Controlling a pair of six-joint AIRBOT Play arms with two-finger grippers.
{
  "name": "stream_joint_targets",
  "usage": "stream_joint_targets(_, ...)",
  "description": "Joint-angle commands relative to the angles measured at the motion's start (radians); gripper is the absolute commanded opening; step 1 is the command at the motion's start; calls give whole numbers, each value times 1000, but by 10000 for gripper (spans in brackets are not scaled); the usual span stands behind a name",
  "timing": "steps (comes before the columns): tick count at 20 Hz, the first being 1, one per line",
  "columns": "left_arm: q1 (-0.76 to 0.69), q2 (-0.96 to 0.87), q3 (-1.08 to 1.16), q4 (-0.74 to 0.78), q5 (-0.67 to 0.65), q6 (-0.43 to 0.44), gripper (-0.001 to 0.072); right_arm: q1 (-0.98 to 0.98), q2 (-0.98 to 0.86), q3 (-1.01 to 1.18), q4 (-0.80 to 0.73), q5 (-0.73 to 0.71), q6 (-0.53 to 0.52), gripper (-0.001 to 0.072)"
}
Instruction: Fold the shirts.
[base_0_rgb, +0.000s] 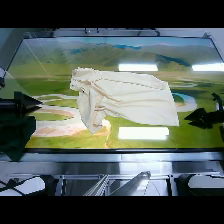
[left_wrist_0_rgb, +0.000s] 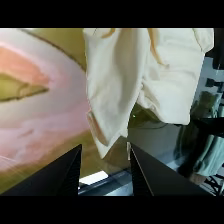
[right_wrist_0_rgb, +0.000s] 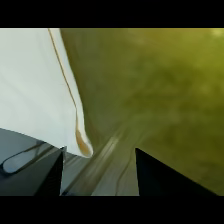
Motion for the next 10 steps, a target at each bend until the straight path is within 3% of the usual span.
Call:
stream_joint_targets(1, 11, 58, -121, 1, -20, 5, 312, 50, -36, -51, 42, -51, -43, 496)
stream_joint_targets(6, 10, 54, -187, 6, -58, 5, 312, 186, -102, -51, 140, -85, -44, 473)
stream_joint_targets(8, 10, 54, -225, 6, -90, 5, 313, 227, -110, -51, 175, -85, -47, 86)
stream_joint_targets(9, 8, 54, -241, 5, -110, 5, 313, 237, -110, -46, 183, -83, -47, 25)
stream_joint_targets(10, 1, 54, -251, 6, -127, 6, 313, 237, -109, -40, 191, -75, -44, 20)
